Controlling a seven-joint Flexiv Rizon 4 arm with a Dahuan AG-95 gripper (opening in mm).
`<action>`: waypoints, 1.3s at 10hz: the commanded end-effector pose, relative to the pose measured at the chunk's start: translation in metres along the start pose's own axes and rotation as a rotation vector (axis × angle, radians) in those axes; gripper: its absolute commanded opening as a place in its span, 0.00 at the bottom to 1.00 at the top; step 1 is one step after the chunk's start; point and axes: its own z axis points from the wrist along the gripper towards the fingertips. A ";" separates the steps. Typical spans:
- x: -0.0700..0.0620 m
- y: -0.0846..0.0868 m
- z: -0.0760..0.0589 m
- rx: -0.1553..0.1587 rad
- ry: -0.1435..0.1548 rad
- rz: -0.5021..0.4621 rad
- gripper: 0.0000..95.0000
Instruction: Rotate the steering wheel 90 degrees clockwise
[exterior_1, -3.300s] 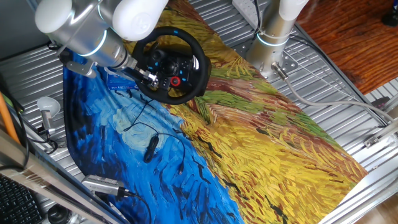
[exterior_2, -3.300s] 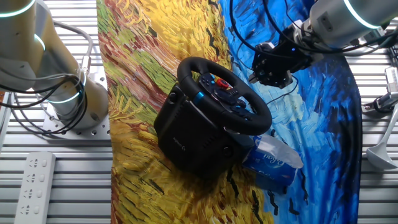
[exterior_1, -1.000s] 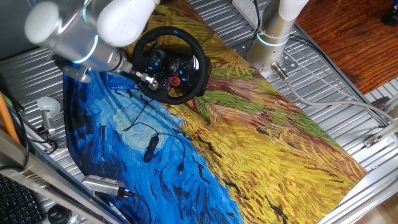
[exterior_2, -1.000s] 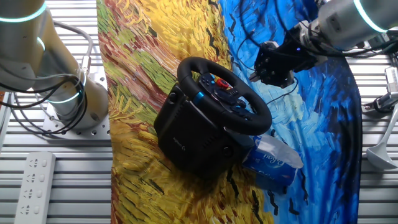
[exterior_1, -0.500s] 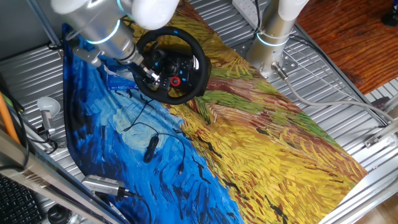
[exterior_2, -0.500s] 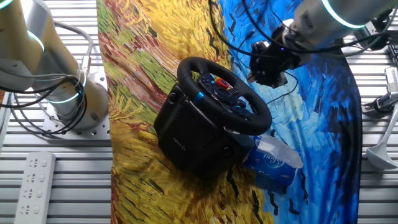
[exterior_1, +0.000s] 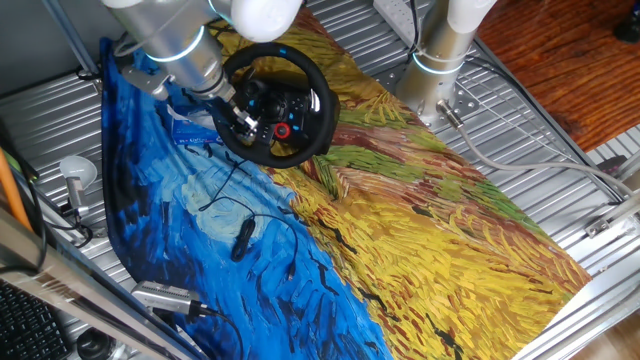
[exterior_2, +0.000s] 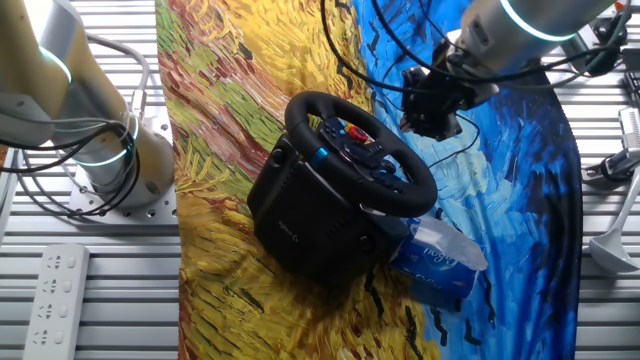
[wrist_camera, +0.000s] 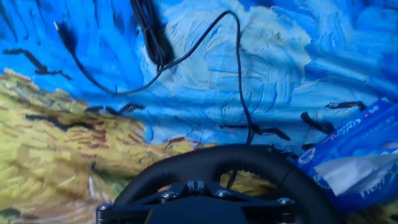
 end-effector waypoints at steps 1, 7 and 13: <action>0.000 0.000 0.000 0.021 -0.012 -0.002 0.00; 0.000 0.000 0.000 0.055 -0.071 -0.005 0.00; 0.000 0.000 0.000 0.049 -0.007 -0.067 0.00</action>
